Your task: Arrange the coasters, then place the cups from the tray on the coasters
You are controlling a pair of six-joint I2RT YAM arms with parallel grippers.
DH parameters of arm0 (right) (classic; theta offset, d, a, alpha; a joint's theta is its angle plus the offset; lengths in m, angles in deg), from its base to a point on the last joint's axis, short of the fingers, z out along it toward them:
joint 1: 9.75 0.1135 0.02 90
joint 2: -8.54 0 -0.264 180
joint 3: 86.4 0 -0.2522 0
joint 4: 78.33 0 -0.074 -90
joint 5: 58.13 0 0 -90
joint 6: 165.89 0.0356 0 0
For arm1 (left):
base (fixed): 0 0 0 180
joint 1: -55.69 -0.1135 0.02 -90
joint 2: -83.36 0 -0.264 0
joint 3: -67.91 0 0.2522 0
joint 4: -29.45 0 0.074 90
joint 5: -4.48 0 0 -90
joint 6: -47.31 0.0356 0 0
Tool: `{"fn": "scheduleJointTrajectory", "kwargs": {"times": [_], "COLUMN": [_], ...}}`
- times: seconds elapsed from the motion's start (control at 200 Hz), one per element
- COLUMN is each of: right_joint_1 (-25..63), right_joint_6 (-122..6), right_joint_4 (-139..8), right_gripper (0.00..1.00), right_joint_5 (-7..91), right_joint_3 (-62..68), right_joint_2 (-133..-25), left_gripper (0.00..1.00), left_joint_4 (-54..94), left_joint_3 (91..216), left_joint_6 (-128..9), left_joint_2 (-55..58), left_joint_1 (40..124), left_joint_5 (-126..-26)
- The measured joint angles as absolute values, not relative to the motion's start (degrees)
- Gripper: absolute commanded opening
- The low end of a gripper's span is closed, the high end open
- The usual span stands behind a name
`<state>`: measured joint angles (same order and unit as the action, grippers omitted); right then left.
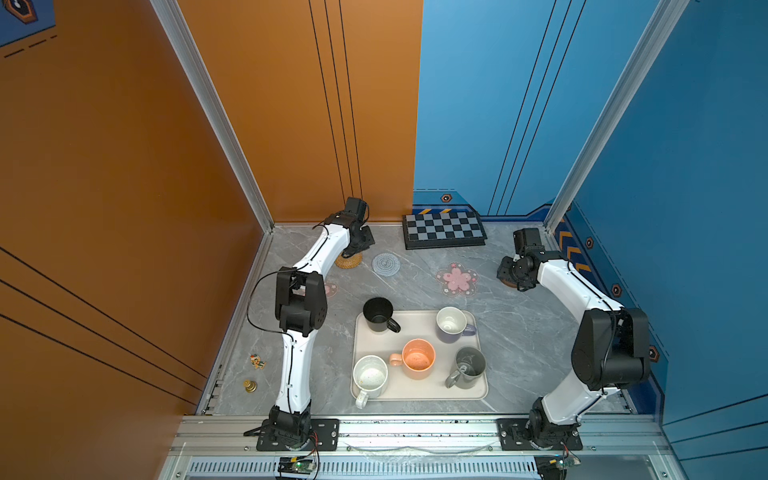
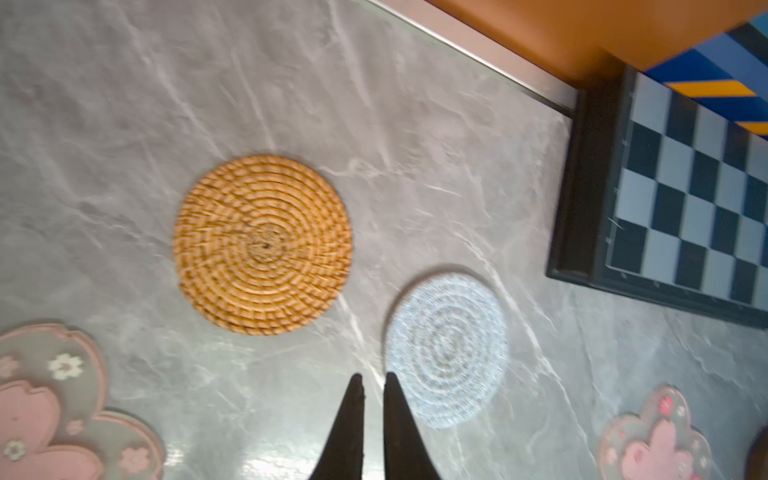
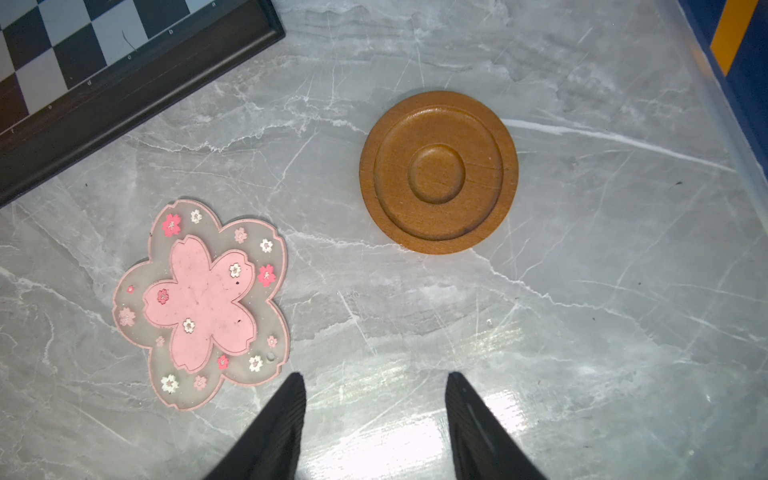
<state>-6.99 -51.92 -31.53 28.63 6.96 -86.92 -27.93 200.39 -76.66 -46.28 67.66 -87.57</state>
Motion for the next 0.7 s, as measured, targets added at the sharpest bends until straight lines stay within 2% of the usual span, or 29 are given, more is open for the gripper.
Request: {"fn": "scheduleJointTrajectory", "kwargs": {"times": [0.315,0.701], "right_joint_1": [-6.3,-5.9], "right_joint_6": [-51.9,-51.4], "right_joint_4": [-31.5,-31.0], "right_gripper": [0.57,0.57], "right_joint_5": [28.8,30.4], "right_joint_3": [8.2,8.4], "right_joint_2": [-84.0,-82.9], "left_gripper": [0.11,0.07], "left_joint_4": [-28.5,-28.6], "left_joint_3": [202.7,201.9], "left_joint_6": [-77.1,-80.8], "left_joint_2": [-53.3,-56.1], "left_joint_1": [66.2,65.1], "left_joint_5": [-92.9,-92.1]}}
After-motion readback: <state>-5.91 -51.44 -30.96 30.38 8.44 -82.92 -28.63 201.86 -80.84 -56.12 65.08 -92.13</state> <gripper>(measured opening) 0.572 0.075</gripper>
